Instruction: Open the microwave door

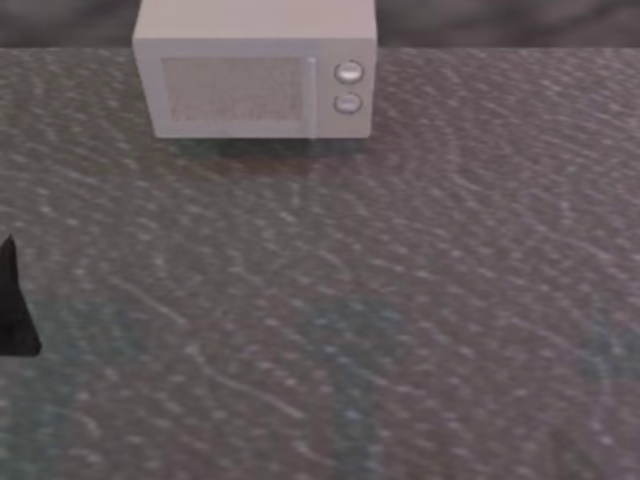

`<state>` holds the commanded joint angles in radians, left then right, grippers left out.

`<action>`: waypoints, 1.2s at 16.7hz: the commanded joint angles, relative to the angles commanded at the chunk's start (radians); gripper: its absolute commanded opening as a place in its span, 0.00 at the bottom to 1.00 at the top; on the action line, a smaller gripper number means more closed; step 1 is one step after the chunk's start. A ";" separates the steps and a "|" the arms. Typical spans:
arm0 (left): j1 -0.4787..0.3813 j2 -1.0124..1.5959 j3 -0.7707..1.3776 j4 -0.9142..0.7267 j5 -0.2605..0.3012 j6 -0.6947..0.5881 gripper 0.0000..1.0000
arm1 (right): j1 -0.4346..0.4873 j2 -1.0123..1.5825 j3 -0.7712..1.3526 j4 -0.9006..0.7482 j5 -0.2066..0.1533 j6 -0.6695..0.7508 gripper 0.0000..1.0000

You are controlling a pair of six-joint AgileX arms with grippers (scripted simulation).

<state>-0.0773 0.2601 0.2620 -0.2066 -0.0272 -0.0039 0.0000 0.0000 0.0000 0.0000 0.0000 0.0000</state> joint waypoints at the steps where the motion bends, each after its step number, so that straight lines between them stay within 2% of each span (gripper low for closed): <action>1: -0.019 0.062 0.070 -0.041 -0.005 -0.009 1.00 | 0.000 0.000 0.000 0.000 0.000 0.000 1.00; 5: -0.107 0.349 0.417 -0.207 -0.025 -0.070 1.00 | 0.000 0.000 0.000 0.000 0.000 0.000 1.00; 11: -0.255 0.846 1.083 -0.441 -0.065 -0.228 1.00 | 0.000 0.000 0.000 0.000 0.000 0.000 1.00; 16: -0.366 1.302 1.625 -0.642 -0.124 -0.369 1.00 | 0.000 0.000 0.000 0.000 0.000 0.000 1.00; 20: -0.439 1.667 1.958 -0.816 -0.181 -0.455 1.00 | 0.000 0.000 0.000 0.000 0.000 0.000 1.00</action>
<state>-0.5162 1.9268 2.2196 -1.0226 -0.2082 -0.4588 0.0000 0.0000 0.0000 0.0000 0.0000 0.0000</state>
